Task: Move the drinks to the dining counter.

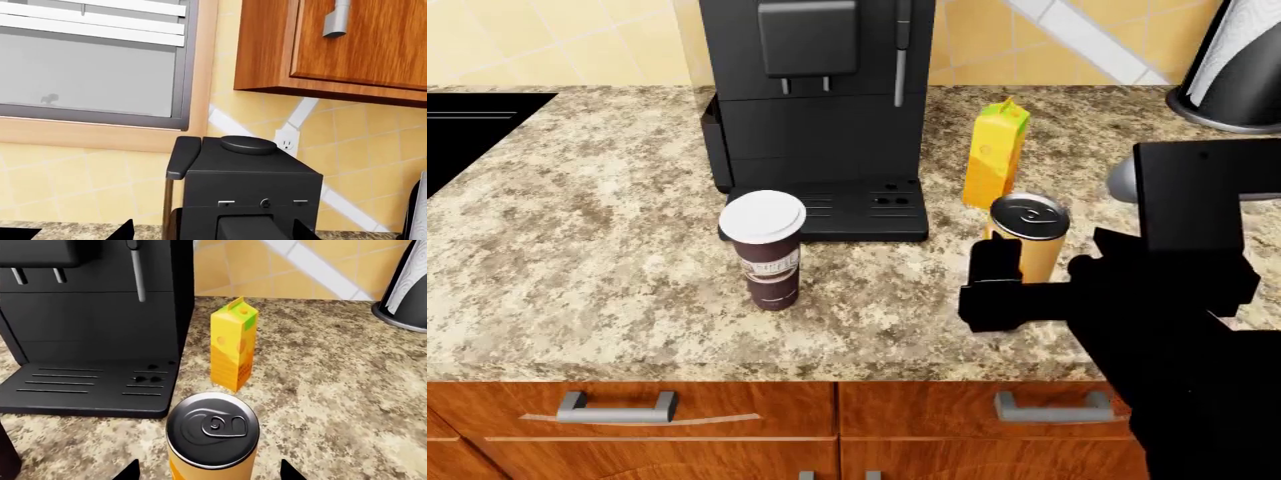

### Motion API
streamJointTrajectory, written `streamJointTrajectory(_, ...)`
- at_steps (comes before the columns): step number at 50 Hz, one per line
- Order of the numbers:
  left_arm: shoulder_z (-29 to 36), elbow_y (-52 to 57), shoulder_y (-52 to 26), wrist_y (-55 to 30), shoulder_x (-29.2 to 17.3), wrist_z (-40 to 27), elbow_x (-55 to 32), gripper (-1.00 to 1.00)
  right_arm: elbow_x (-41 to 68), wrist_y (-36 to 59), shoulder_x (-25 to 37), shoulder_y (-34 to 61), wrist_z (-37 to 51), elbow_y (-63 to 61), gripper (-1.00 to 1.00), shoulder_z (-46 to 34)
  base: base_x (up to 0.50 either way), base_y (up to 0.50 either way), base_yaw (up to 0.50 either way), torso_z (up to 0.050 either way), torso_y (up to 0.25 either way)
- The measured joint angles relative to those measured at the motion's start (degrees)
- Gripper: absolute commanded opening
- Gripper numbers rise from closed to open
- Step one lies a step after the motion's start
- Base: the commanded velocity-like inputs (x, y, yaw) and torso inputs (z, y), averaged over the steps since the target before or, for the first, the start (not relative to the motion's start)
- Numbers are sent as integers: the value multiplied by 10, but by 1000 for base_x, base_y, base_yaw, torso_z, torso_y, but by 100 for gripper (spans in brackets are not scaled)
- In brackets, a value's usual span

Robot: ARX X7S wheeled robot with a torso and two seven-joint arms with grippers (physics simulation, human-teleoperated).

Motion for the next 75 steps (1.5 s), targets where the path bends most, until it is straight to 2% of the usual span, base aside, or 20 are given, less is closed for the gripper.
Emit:
streamJointTrajectory(45, 10, 2, -2, 7, -2, 4, -1, 100, -47, 5, -24, -34, -62, 71, 100, -19, 0, 0, 0, 0, 0)
streamJointTrajectory(46, 10, 2, -2, 8, -3, 4, -1, 100, -49, 5, -24, -35, -63, 73, -100, -20, 0, 0, 0, 0, 0)
streamJointTrajectory(63, 13, 4, -2, 11, -3, 4, -2, 100, -57, 4, -30, -35, -67, 84, -100, -23, 0, 0, 0, 0, 0)
streamJointTrajectory(75, 16, 4, -3, 12, -4, 5, -2, 100, -43, 27, -37, 7, -57, 81, -100, -15, 0, 0, 0, 0, 0)
